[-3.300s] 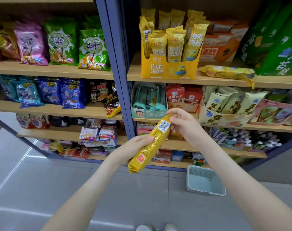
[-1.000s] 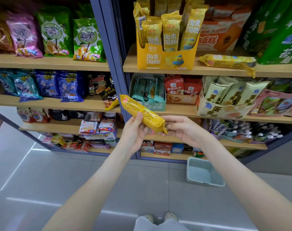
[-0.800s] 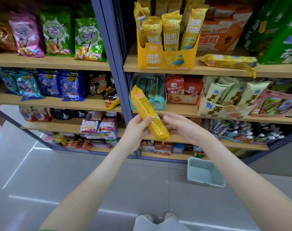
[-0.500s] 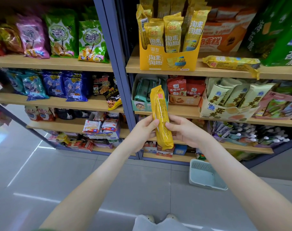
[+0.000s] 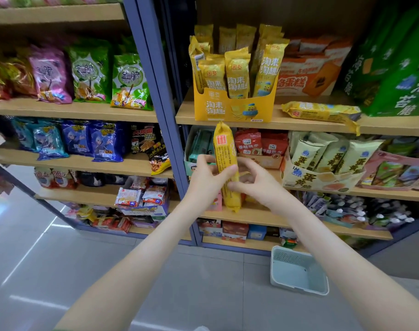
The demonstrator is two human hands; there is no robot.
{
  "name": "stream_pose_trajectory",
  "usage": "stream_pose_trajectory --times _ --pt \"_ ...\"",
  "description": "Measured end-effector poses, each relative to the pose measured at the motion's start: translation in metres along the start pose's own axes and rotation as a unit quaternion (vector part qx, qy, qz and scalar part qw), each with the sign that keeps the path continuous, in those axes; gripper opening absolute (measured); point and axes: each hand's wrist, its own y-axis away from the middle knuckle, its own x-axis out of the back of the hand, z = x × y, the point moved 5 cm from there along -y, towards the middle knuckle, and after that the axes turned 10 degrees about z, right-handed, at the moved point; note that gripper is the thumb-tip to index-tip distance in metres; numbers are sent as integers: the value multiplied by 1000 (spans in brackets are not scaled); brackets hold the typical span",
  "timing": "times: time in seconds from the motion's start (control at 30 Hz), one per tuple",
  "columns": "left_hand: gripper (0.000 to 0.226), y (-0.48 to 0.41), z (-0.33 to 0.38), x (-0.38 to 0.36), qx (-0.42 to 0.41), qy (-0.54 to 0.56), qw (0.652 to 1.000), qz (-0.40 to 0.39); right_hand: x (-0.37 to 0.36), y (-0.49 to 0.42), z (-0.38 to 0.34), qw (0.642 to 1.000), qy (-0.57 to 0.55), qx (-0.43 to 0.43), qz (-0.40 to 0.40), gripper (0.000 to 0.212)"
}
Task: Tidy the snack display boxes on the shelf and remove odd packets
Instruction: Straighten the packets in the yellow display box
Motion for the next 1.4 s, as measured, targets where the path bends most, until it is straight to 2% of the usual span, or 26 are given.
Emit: stream_pose_trajectory --times 0.07,0.17,0.27,0.33,0.4,0.47,0.53,0.6,0.7,0.8,0.87,1.03,1.2,1.27,1.33,1.4 --pt "32 -11 15 -1 -11 21 1000 -14 12 -6 -12 1000 -9 16 -4 58" --pt "12 -26 37 -8 -30 34 995 -91 39 -14 -31 995 -97 33 -15 47" --pt "8 -38 55 -13 -45 49 990 -123 58 -22 -51 992 -112 66 -10 40" --pt "8 -46 69 -13 -75 38 990 -116 67 -29 -64 985 -138 97 33 29" --pt "9 -60 86 -3 -161 -16 985 -53 83 -36 -81 967 -156 137 145 28" --pt "21 -76 109 16 -308 -69 947 60 104 -41 -104 922 -186 205 270 32" --pt "36 -94 131 31 -456 -133 864 167 120 -50 -128 873 -197 282 345 36" --pt "45 -118 146 36 -533 -196 797 206 124 -65 -146 846 -197 326 374 39" --pt "58 -154 157 34 -547 -288 764 186 124 -88 -157 824 -217 339 400 38" --pt "65 -182 156 24 -535 -360 752 138 130 -100 -163 792 -215 366 438 40" --pt "67 -194 156 20 -532 -380 748 117 133 -107 -167 784 -186 379 455 40" --pt "70 -207 161 12 -542 -388 739 97 131 -127 -166 799 -140 375 449 41" --pt "52 -209 152 18 -618 -291 703 197 121 -137 -153 839 -157 353 382 51" --pt "54 -210 148 25 -634 -266 690 225 116 -146 -146 876 -102 337 329 62" --pt "56 -210 146 28 -648 -264 676 231 107 -159 -135 917 18 303 261 86" --pt "51 -209 146 28 -658 -282 654 247 94 -167 -126 930 127 282 198 101"
